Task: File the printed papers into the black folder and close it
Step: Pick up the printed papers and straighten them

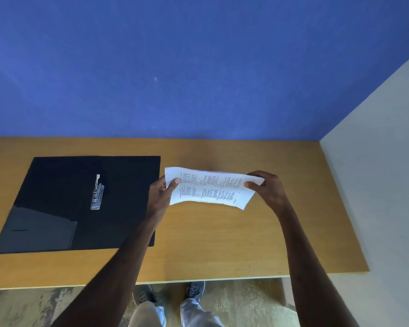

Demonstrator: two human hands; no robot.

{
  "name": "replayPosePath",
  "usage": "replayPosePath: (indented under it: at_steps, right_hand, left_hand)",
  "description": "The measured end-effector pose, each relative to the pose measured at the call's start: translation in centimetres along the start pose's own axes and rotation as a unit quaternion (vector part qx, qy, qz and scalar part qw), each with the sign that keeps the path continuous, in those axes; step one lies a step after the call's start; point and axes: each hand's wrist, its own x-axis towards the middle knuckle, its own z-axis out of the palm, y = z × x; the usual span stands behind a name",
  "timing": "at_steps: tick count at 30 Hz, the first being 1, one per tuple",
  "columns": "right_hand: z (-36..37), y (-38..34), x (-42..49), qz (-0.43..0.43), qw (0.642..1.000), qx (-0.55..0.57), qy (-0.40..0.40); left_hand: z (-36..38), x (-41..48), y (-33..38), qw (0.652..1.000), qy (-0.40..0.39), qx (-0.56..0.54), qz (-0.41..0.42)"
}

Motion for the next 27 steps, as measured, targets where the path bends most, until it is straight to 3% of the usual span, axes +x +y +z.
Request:
replayPosePath:
  at_steps: [2,7,10,15,21,27]
  right_hand:
    - [0.8,1.6,-1.3,0.052,0.993,0.102,-0.007]
    - [4.7,3.4,-3.3,0.09,0.984,0.155,-0.021]
    - [5.4,3.3,-2.7,0.082,0.983,0.164,0.027]
    - [4.6,3.8,-1.6,0.064,0.984,0.164,0.021]
    - [6.3,5.8,-1.5,0.127,0.984,0.128,0.013]
    - [7.0,5.9,-1.4,0.139,0.982,0.124,0.023]
  left_hand:
    - [0.1,-0.1,-0.6,1.0,0.007,-0.014,-0.007]
    - [0.3,-0.3,-1.5,0.999,0.022,-0.037,-0.02]
    - [0.3,-0.1,-1.3,0.998,0.029,-0.051,-0.016]
    - [-0.2,0.7,-0.7,0.998,-0.01,-0.055,0.02]
    - [-0.1,0.1,-2.3,0.999,-0.032,0.001,-0.014]
    - [0.0,0.7,-3.4,0.998,-0.028,0.039,-0.041]
